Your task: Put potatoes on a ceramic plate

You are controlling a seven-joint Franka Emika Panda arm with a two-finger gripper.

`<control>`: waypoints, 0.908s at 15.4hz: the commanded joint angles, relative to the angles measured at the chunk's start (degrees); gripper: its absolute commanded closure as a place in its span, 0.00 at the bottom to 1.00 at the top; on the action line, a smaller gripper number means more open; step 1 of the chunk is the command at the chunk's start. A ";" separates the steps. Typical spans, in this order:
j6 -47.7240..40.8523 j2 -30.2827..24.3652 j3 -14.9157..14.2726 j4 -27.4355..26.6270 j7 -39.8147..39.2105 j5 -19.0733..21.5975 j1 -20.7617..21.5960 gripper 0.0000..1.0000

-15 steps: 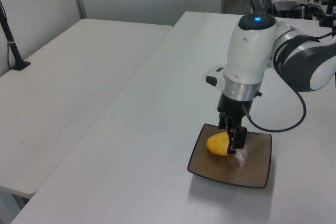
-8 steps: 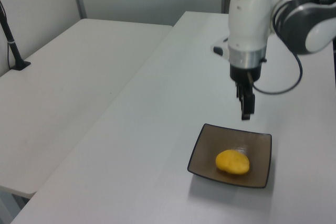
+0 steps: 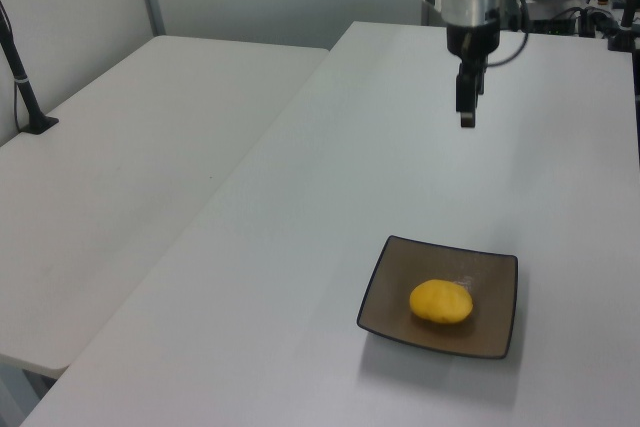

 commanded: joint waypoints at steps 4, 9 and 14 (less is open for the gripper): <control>1.77 -4.43 -4.90 -1.03 -10.09 7.97 -8.99 0.00; 0.36 -5.92 -4.64 -0.59 -14.35 10.89 -13.93 0.00; -4.12 -7.07 4.22 -0.15 -13.91 10.28 -22.89 0.00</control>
